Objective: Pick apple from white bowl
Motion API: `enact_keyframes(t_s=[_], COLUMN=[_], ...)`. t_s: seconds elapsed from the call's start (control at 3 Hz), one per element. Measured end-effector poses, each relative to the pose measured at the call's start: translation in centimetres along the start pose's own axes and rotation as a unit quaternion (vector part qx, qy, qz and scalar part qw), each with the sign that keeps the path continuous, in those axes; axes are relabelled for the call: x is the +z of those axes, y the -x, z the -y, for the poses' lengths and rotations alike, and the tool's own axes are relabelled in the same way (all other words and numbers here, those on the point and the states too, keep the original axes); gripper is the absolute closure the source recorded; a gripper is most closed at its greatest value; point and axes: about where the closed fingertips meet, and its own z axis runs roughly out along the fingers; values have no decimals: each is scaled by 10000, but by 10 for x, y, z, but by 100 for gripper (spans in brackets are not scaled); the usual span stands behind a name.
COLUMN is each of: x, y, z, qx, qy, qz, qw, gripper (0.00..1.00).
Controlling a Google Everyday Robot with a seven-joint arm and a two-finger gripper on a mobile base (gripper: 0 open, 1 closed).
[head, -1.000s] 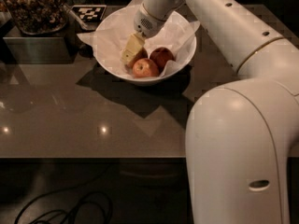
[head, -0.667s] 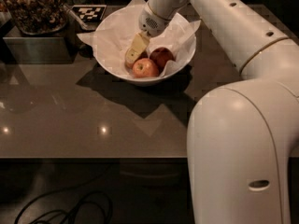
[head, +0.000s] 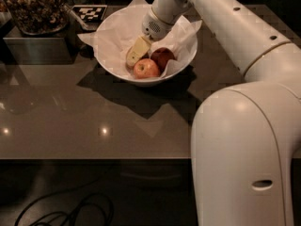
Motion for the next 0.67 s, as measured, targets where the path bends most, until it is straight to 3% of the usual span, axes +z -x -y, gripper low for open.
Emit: enact_keyframes(t_s=[0.67], x=[16], y=[-5], z=[-10], qx=[97], qy=[333], qz=[57], qw=[9994], gripper=[34])
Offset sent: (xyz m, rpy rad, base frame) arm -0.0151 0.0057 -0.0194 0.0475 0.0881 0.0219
